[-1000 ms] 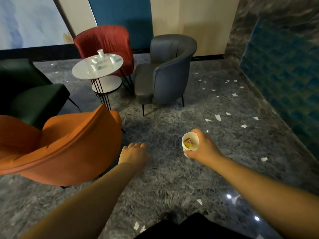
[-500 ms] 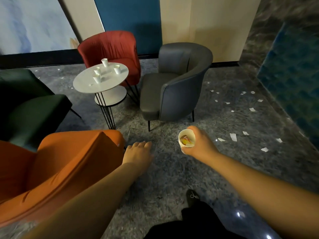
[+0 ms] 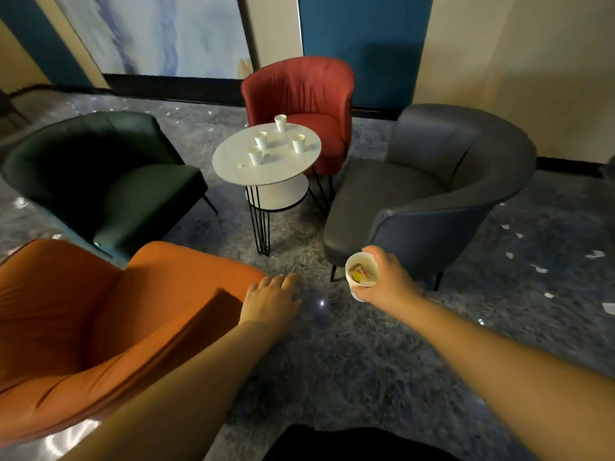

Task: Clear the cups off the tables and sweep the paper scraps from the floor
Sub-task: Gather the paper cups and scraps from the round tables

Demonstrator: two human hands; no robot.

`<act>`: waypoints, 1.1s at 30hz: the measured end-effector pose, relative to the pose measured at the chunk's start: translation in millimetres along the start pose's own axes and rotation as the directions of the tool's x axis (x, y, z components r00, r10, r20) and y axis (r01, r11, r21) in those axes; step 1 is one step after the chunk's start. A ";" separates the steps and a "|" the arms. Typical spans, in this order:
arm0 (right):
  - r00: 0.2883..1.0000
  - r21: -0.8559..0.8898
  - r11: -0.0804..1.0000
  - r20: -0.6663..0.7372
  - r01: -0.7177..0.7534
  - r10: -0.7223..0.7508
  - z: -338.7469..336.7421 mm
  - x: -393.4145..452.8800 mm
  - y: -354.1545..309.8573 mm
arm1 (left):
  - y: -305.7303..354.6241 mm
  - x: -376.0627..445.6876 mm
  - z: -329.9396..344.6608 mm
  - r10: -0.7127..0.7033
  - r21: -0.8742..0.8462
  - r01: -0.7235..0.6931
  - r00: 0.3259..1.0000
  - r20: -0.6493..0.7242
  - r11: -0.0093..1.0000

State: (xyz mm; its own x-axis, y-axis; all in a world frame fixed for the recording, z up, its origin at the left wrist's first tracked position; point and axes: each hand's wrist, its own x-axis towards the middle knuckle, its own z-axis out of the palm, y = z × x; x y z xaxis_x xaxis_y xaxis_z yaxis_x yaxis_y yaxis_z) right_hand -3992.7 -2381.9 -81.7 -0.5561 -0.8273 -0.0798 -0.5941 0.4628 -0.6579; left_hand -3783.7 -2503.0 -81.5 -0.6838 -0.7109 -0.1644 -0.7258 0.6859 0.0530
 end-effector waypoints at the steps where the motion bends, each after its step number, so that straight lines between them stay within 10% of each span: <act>1: 1.000 0.016 1.000 0.020 0.008 -0.008 2.9 12.3 -2.1 | -4.5 8.7 0.9 -0.010 0.008 0.010 1.000 0.008 1.000; 33: 0.992 0.047 0.999 0.127 0.012 -0.018 84.0 466.5 -97.4 | -212.5 416.8 -40.3 -0.167 -0.011 0.167 0.985 0.047 0.986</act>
State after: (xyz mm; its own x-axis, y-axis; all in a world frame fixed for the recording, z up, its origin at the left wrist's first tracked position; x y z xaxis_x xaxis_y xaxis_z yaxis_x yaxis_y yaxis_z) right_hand -4145.5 -2839.7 -117.8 -0.4673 -0.8690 -0.1626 -0.5723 0.4375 -0.6936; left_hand -3917.5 -2951.4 -121.6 -0.5489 -0.8071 -0.2174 -0.8308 0.5555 0.0353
